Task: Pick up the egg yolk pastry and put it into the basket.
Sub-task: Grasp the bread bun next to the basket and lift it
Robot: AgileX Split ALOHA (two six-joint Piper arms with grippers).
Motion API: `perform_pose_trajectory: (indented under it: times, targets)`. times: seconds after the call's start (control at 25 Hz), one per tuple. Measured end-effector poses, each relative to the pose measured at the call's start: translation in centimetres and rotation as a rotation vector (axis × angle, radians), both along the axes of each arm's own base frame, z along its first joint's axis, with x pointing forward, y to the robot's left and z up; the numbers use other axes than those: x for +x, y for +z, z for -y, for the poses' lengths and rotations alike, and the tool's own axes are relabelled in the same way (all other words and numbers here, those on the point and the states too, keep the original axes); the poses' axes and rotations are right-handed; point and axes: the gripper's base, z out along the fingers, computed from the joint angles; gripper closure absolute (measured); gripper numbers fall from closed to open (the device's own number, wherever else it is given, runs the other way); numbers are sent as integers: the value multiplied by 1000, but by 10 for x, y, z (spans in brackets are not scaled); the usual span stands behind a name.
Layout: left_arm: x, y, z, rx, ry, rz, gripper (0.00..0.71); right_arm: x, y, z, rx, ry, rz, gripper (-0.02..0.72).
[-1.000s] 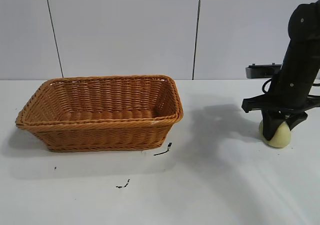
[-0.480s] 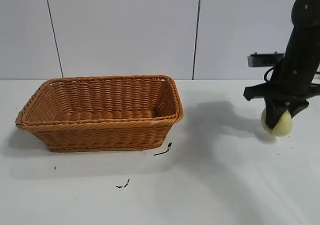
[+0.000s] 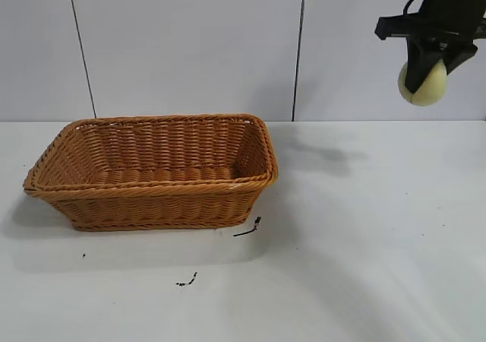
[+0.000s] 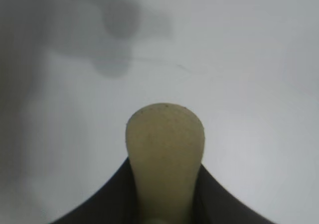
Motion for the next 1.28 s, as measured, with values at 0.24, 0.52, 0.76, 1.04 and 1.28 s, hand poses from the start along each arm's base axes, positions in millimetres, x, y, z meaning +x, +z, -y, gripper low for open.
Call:
perform_pose_trajectory:
  times: [0.24,0.52,0.76,1.04,1.28]
  targets:
    - [0,0,0,0,0,0,15,8,18,-54,9,115,51,572]
    - [0,0,0,0,0,0,15,-4,25,-149,28,315,100,572]
    - [0,0,0,0,0,0,15,-28,3,-222,32,471,82,572]
    - [0,0,0,0,0,0,15,-37,-48,-276,35,564,78,572]
    - [0,0,0,0,0,0,15,-25,-95,-287,39,562,88,572]
